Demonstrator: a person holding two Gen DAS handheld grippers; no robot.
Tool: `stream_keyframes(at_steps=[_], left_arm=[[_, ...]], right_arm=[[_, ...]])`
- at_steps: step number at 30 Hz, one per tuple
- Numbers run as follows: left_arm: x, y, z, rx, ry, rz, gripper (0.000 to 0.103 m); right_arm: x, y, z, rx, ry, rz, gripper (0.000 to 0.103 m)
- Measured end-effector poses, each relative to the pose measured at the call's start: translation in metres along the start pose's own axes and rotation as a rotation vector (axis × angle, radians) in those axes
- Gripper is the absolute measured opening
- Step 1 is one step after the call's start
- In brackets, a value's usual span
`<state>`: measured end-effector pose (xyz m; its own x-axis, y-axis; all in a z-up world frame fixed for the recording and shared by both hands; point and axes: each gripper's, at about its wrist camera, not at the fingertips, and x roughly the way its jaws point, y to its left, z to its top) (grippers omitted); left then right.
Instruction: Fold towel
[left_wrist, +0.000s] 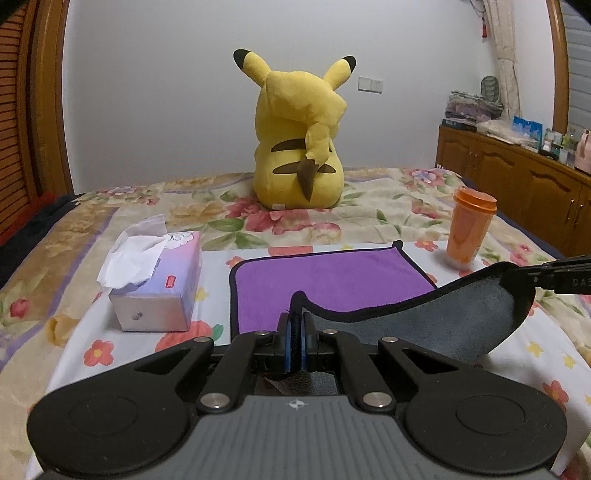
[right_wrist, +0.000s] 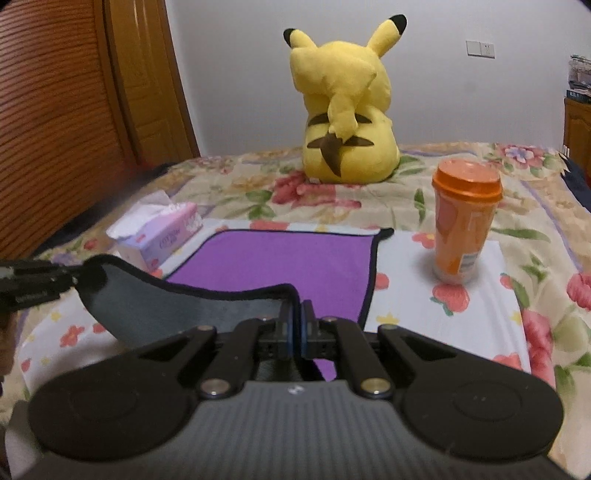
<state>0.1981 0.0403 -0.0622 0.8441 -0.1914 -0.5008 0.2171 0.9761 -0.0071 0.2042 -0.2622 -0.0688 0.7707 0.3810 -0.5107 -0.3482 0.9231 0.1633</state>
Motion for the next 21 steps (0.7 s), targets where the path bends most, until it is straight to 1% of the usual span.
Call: stream_keyframes(at_steps=[4, 7, 12, 21], left_arm=[[0.003, -0.001, 0.003, 0.005, -0.009, 0.001, 0.008], [0.005, -0.002, 0.006, 0.011, -0.032, 0.014, 0.008], [0.009, -0.002, 0.013, 0.012, -0.063, 0.014, 0.008], [0.023, -0.002, 0.022, 0.033, -0.078, 0.026, 0.008]], right_arm=[[0.0, 0.0, 0.002, -0.004, -0.021, -0.001, 0.005], [0.002, -0.001, 0.004, -0.009, -0.029, 0.0, 0.005], [0.008, -0.003, 0.007, -0.018, -0.038, 0.003, 0.005], [0.025, -0.005, 0.011, -0.064, -0.039, -0.008, 0.004]])
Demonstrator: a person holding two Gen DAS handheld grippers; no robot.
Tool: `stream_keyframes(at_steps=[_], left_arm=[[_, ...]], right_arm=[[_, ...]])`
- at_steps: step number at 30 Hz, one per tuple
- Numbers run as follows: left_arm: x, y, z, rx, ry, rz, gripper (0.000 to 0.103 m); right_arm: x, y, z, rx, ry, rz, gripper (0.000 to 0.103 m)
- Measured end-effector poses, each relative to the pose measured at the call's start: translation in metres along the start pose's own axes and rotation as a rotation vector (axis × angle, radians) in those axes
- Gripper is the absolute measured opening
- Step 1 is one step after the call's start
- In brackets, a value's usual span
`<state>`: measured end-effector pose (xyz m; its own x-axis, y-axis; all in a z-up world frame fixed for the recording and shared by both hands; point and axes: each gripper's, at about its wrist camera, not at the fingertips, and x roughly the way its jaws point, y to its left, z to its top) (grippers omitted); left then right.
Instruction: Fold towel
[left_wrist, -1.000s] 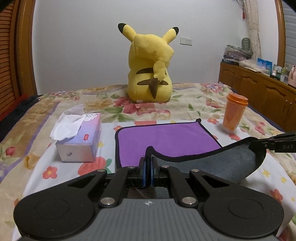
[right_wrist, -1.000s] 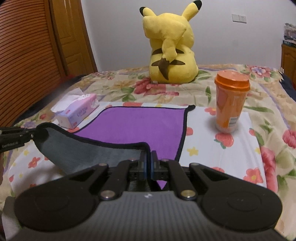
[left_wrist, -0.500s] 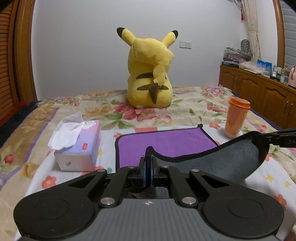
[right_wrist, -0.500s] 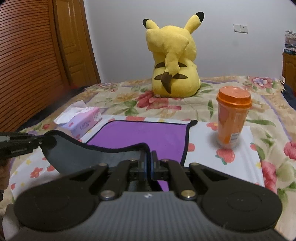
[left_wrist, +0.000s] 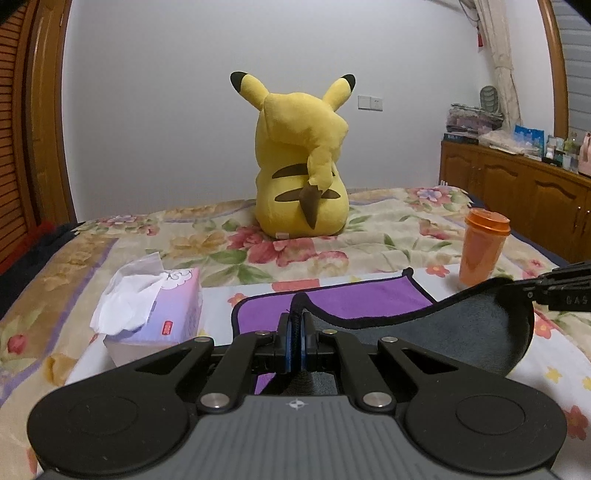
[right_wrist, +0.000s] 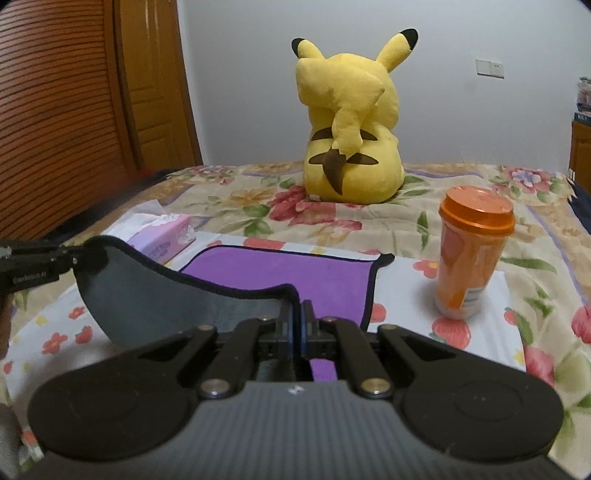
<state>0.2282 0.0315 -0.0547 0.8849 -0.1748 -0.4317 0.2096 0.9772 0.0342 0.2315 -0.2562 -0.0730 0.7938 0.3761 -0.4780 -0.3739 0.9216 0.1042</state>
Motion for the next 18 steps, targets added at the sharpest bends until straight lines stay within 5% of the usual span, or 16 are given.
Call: stream_keyframes(at_steps=[18], left_arm=[[0.028, 0.012, 0.022, -0.065, -0.026, -0.002, 0.008]], right_arm=[[0.024, -0.011, 0.027, -0.061, -0.036, -0.022, 0.004]])
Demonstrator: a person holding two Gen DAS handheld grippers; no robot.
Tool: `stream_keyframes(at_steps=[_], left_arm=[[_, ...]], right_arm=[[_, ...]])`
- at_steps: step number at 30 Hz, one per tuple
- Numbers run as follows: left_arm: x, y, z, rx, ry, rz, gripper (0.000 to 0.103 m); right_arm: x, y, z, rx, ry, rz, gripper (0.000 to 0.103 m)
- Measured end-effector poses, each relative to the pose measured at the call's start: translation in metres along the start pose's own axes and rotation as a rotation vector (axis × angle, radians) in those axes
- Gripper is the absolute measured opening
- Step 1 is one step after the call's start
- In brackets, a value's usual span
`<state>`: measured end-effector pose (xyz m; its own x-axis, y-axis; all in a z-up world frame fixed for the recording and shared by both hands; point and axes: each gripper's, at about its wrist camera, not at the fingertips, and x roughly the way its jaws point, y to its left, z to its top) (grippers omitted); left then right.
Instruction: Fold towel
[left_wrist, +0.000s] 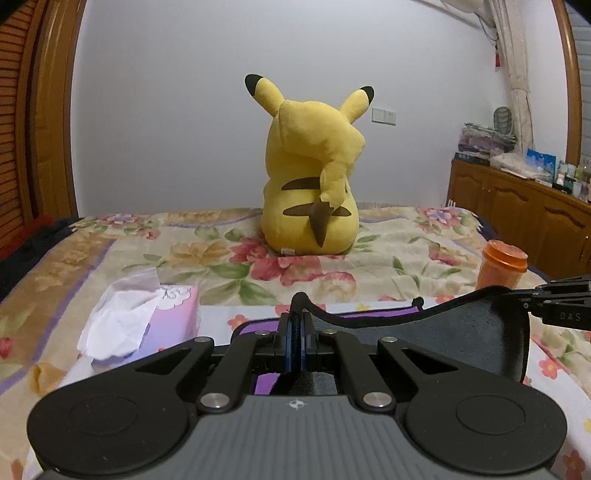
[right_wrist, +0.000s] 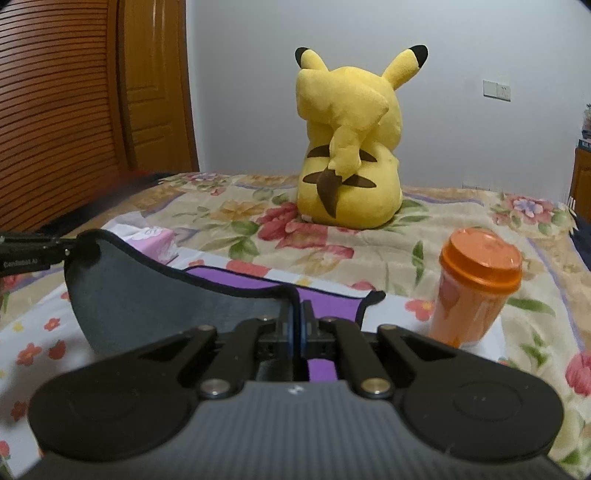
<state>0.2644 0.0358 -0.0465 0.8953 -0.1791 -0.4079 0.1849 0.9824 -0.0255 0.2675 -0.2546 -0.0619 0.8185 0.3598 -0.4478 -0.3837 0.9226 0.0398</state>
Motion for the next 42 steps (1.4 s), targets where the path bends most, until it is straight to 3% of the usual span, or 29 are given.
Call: stream_keyframes(at_steps=[16, 21, 24, 42], left_arm=[[0.049, 0.014, 0.024, 0.012, -0.039, 0.039, 0.007], [0.073, 0.028, 0.026, -0.064, -0.003, 0.033, 0.007], [0.085, 0.029, 0.024, -0.045, 0.0, 0.05, 0.007], [0.147, 0.022, -0.003, 0.039, 0.081, 0.098, 0.008]], right_arm=[[0.037, -0.014, 0.029, -0.017, -0.051, -0.052, 0.004], [0.057, -0.017, 0.032, -0.034, -0.048, -0.077, 0.004], [0.069, -0.018, 0.032, -0.036, -0.048, -0.089, 0.004], [0.123, -0.031, -0.004, -0.019, 0.059, -0.142, 0.005]])
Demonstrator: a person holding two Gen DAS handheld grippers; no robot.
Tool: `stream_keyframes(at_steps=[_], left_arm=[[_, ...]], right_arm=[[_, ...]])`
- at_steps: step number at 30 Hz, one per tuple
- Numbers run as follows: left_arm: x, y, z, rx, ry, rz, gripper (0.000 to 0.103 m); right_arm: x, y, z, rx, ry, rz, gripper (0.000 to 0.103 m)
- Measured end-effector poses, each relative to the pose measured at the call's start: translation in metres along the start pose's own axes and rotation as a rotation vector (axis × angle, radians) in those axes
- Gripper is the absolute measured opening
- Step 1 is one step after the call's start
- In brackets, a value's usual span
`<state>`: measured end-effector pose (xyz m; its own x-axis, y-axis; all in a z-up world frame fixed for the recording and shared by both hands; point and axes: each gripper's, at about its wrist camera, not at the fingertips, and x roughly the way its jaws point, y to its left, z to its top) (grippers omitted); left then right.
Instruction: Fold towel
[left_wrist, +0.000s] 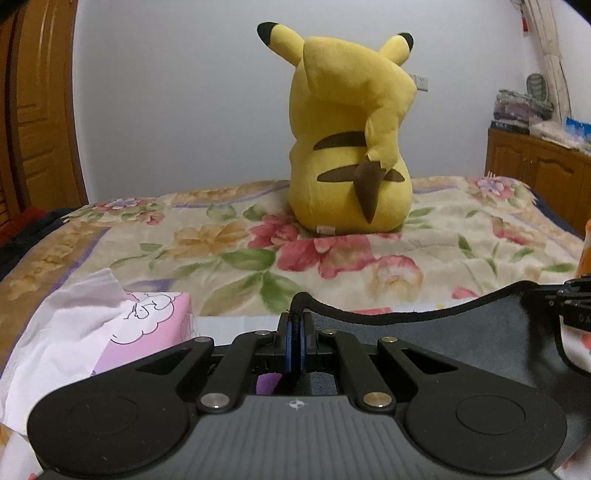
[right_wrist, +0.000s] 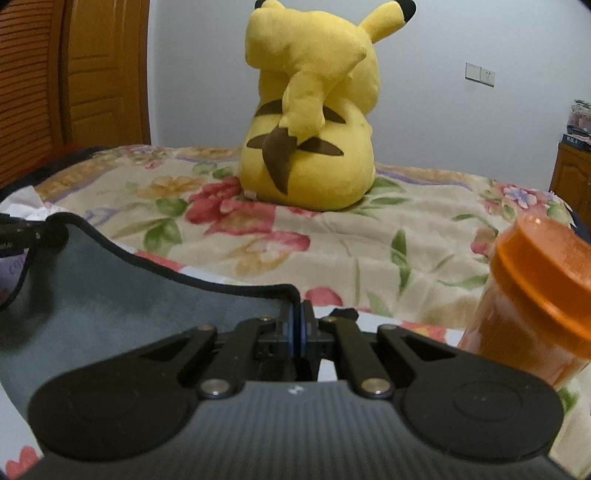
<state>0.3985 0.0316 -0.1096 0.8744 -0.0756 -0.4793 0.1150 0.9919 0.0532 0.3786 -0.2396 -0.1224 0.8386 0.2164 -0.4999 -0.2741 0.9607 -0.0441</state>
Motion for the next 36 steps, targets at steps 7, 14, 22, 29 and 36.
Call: stream_keyframes(at_steps=[7, 14, 22, 29, 36], left_arm=[[0.007, -0.001, -0.009, 0.006, 0.053, -0.025, 0.021], [-0.005, -0.003, -0.015, 0.003, 0.058, -0.047, 0.048], [-0.03, -0.007, -0.026, -0.021, 0.083, -0.079, 0.06], [-0.055, -0.012, -0.029, -0.016, 0.1, -0.083, 0.062], [-0.088, -0.017, -0.025, 0.004, 0.096, -0.089, 0.068]], right_arm=[[0.005, -0.002, -0.008, 0.009, 0.023, 0.011, 0.011], [-0.004, -0.001, -0.011, 0.021, 0.027, 0.023, 0.048], [-0.03, 0.013, -0.021, 0.026, 0.052, 0.07, 0.052], [-0.054, 0.019, -0.027, 0.072, 0.073, 0.07, 0.054], [-0.088, 0.023, -0.024, 0.099, 0.059, 0.059, 0.056]])
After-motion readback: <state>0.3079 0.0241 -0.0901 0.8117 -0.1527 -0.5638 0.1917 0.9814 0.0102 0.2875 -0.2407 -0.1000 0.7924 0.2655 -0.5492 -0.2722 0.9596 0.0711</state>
